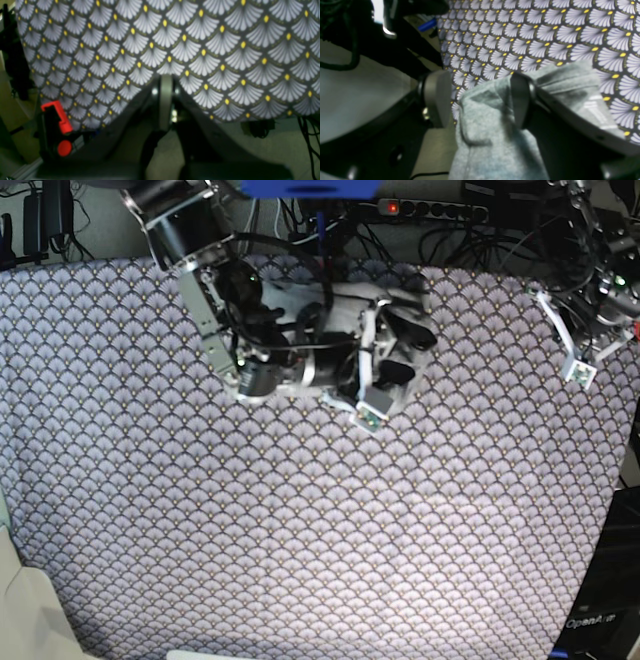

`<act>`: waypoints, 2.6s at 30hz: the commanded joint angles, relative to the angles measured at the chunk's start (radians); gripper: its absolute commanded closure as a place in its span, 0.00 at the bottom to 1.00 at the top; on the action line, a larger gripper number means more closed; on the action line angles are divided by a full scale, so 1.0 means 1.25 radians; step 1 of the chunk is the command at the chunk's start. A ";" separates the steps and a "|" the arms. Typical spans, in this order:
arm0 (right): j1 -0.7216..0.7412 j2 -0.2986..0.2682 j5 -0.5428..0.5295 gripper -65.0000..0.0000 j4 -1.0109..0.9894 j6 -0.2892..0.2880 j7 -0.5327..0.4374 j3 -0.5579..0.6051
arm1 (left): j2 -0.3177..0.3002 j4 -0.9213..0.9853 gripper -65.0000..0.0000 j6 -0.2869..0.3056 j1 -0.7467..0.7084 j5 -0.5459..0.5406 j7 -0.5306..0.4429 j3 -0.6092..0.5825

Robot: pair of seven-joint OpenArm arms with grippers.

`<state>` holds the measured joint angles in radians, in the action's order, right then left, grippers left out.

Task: Fold the T-shirt properly
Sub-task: 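Fold the bundle's end with the right gripper over onto the rest, then open the right gripper and move both grippers to the bundle's sides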

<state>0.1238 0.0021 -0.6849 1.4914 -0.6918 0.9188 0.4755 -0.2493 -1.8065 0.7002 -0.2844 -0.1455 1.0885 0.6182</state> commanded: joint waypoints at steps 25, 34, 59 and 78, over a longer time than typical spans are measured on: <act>-0.173 -0.283 -0.016 1.00 0.222 -0.005 -0.155 -0.051 | 0.022 -0.022 1.00 -0.002 0.049 -0.004 -0.007 -0.061; -0.166 -0.277 -0.016 1.00 0.060 -0.005 -0.258 -0.048 | 0.022 -0.024 1.00 -0.002 0.045 -0.004 -0.005 -0.056; -0.125 -0.285 -0.016 1.00 0.328 -0.005 -0.121 -0.050 | 0.022 -0.022 1.00 -0.002 0.035 -0.003 -0.010 -0.057; 0.015 -0.269 -0.016 1.00 -0.088 -0.005 -0.231 -0.050 | 0.022 -0.022 1.00 -0.002 0.022 -0.003 -0.012 -0.052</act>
<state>0.1272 -0.3305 -0.6926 1.3716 -0.6914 0.6430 0.4171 -0.2108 -1.8160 0.7002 -0.2649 -0.1452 1.0851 0.5480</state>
